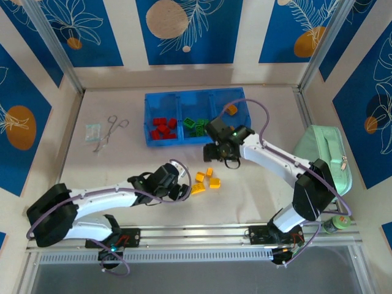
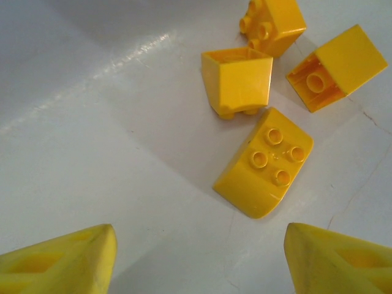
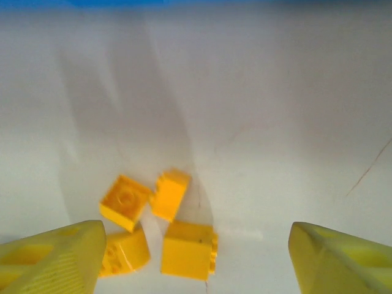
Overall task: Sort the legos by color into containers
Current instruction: Pick up the lego from the bottom-center of the table.
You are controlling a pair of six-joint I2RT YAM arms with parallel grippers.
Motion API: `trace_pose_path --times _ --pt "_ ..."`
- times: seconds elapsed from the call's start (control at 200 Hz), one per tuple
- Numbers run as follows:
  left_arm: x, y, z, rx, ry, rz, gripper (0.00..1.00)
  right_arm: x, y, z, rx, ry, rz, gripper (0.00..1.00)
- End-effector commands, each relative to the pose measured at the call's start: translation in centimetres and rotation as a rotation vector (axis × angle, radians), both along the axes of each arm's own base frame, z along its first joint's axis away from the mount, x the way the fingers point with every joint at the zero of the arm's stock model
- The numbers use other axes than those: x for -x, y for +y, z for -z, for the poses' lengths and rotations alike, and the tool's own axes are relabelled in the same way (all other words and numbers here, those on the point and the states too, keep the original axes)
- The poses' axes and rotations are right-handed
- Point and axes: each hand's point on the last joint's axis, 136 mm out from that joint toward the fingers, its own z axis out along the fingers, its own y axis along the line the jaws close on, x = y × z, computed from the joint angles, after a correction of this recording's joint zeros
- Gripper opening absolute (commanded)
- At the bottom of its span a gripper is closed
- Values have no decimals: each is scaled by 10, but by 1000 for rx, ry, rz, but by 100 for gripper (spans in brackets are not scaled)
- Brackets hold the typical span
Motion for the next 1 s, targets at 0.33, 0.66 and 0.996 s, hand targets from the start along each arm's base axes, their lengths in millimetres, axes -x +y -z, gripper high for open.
trace_pose_path --times 0.33,0.66,0.996 --pt "3 -13 -5 73 20 -1 73 50 11 65 -18 146 38 77" --pt "4 -4 -3 61 14 -21 73 60 17 91 18 202 45 71" --pt "4 0 -1 57 6 -33 72 61 6 92 89 190 78 49"
